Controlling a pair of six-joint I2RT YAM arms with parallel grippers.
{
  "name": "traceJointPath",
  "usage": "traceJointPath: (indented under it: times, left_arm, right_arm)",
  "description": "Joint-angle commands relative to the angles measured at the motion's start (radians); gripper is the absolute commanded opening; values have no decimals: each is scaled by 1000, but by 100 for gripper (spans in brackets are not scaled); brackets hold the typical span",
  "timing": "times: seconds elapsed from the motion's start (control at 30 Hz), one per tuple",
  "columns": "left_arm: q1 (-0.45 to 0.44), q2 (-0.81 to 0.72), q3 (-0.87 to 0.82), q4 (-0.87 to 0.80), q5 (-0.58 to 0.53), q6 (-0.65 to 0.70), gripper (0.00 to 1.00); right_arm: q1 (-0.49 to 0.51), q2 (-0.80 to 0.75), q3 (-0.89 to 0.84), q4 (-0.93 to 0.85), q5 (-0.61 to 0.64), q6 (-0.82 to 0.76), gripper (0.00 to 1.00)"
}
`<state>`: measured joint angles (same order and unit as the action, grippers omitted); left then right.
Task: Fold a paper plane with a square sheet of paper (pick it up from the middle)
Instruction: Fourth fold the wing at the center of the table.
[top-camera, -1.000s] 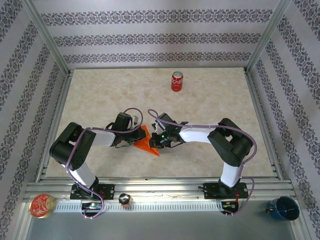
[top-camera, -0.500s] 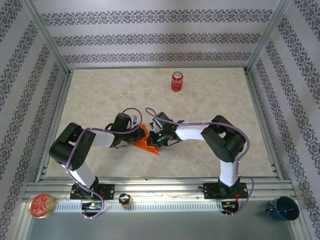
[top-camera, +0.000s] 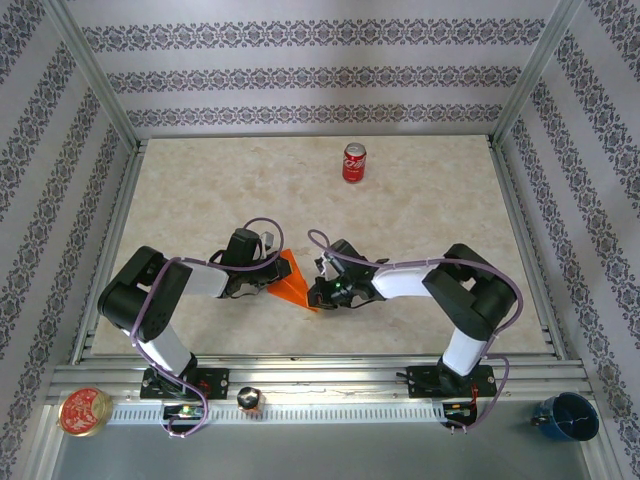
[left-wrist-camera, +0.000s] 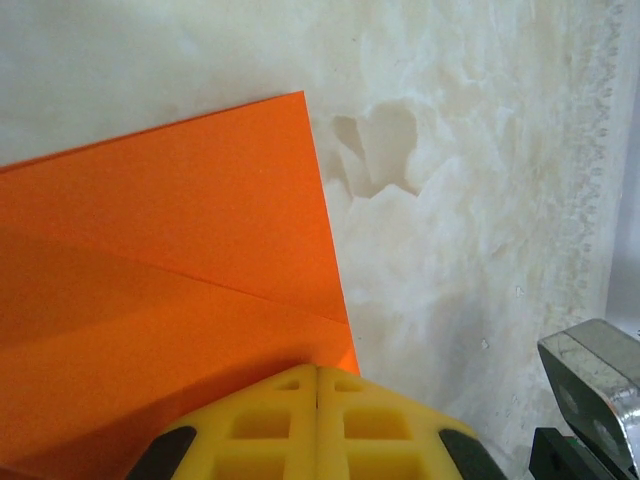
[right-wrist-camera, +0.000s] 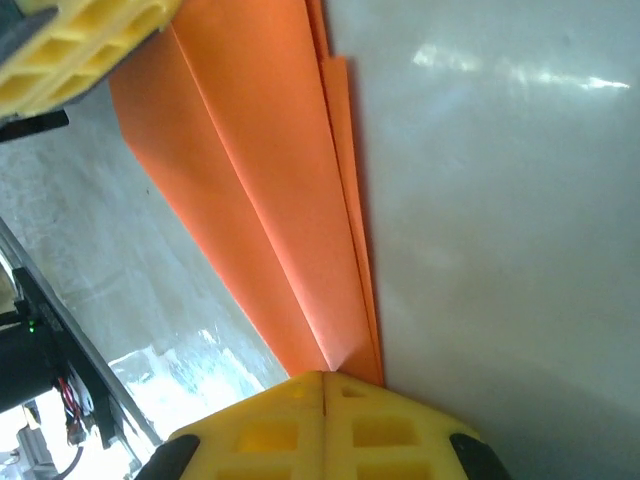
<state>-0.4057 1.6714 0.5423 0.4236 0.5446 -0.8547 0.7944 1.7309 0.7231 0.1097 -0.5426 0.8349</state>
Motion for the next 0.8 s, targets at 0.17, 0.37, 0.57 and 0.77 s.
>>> traceJointPath:
  times: [0.17, 0.37, 0.57, 0.77]
  left_arm:
    - [13, 17, -47, -64, -89, -16, 0]
    - [13, 21, -66, 2, -74, -28, 0]
    - [12, 22, -80, 36, -69, -32, 0]
    - [13, 24, -91, 61, -64, -44, 0]
  right_arm:
    - [12, -57, -129, -51, -28, 24, 3]
    - [5, -170, -102, -83, -33, 29, 3]
    - [-3, -151, 3, -39, -9, 44, 3]
    - [-5, 47, 157, -30, -35, 57, 3]
